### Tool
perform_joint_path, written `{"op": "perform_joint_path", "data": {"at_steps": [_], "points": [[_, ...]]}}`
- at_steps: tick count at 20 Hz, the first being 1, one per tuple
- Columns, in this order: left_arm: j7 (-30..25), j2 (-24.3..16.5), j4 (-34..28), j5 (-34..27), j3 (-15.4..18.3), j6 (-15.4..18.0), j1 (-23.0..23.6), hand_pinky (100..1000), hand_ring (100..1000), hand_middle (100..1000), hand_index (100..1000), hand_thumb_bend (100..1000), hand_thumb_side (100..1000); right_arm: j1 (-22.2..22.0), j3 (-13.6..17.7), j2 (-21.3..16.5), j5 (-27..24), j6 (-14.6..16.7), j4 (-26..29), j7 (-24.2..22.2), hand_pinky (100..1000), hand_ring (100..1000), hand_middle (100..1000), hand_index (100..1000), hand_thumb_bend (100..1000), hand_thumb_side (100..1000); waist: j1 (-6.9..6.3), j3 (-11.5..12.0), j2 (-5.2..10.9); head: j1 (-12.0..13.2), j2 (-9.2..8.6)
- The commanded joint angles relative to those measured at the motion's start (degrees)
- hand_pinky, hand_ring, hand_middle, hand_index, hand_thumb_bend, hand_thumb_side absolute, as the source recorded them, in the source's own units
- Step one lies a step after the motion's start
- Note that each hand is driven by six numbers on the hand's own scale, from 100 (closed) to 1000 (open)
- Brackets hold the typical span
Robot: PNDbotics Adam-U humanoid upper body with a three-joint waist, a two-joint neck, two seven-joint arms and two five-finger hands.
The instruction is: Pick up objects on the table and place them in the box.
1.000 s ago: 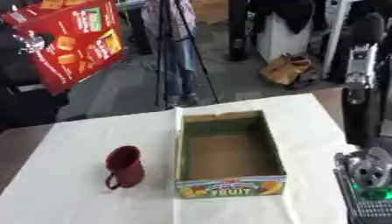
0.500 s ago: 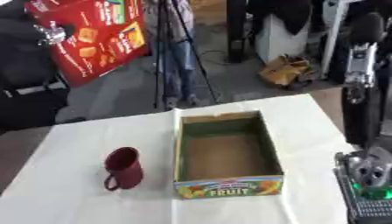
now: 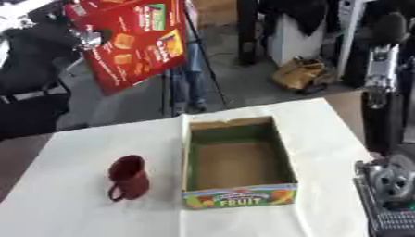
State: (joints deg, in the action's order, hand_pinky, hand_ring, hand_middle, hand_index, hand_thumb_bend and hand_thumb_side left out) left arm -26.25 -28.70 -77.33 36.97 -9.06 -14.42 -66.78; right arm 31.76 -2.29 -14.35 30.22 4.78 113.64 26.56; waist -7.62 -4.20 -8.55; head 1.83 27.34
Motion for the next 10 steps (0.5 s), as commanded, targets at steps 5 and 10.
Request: {"op": "perform_joint_path", "data": {"at_steps": [5, 10], "points": [[-0.61, 1.27, 0.31, 0.79, -0.61, 0.68, -1.88, 103, 310, 398, 492, 195, 450, 0.99, -0.12, -0.25, -0.11, -0.01, 0.95, -0.11, 996, 924, 871, 856, 100, 1000, 0.20, -0.28, 0.94, 0.11, -0.21], [-0.45, 3.88, 0.79, 1.05, -1.28, 0.71, -2.33, 104, 311, 400, 493, 188, 450, 0.95, -0.15, 0.00, -0.18, -0.11, 0.95, -0.17, 996, 925, 871, 856, 100, 1000, 0.20, -0.55, 0.91, -0.18, -0.32]]}}
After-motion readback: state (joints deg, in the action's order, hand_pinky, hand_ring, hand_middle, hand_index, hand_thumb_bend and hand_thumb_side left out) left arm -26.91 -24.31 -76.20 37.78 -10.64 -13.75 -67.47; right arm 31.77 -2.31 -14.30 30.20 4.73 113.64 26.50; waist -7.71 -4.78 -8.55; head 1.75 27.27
